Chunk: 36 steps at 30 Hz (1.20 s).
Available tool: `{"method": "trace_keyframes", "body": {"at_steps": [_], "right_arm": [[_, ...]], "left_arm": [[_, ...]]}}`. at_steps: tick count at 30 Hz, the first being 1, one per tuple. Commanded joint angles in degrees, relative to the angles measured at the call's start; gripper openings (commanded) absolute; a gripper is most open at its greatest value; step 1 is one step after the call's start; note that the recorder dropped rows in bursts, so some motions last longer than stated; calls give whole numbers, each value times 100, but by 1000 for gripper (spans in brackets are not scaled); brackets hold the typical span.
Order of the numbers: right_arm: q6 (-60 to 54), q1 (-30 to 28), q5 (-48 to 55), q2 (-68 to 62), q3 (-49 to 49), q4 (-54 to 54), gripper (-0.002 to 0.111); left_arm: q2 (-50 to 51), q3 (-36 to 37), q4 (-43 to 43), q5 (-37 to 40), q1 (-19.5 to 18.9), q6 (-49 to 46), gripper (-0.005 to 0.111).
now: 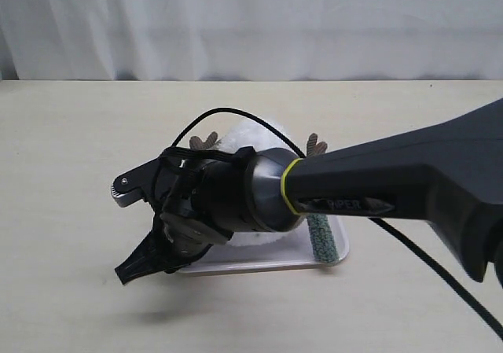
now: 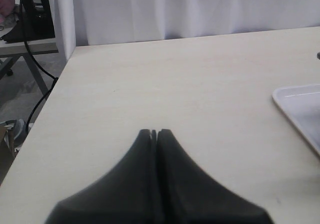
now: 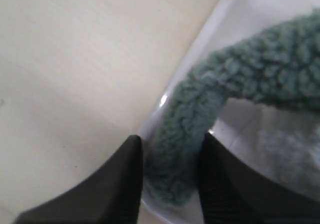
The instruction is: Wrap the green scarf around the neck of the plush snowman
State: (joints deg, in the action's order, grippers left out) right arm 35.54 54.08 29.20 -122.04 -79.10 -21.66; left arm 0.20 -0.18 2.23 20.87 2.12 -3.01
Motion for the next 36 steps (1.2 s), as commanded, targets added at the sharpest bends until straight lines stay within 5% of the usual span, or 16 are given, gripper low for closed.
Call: {"method": "trace_keyframes", "body": {"at_steps": [1,36], "right_arm": [[-99,4,169,23,-19,-87,7],[-1539,4,3103,983,-19,496,4]], "left_arm": [[-20,18,4,-58,-3,20,0],[-20,18,4,-58,-3,20,0]]}}
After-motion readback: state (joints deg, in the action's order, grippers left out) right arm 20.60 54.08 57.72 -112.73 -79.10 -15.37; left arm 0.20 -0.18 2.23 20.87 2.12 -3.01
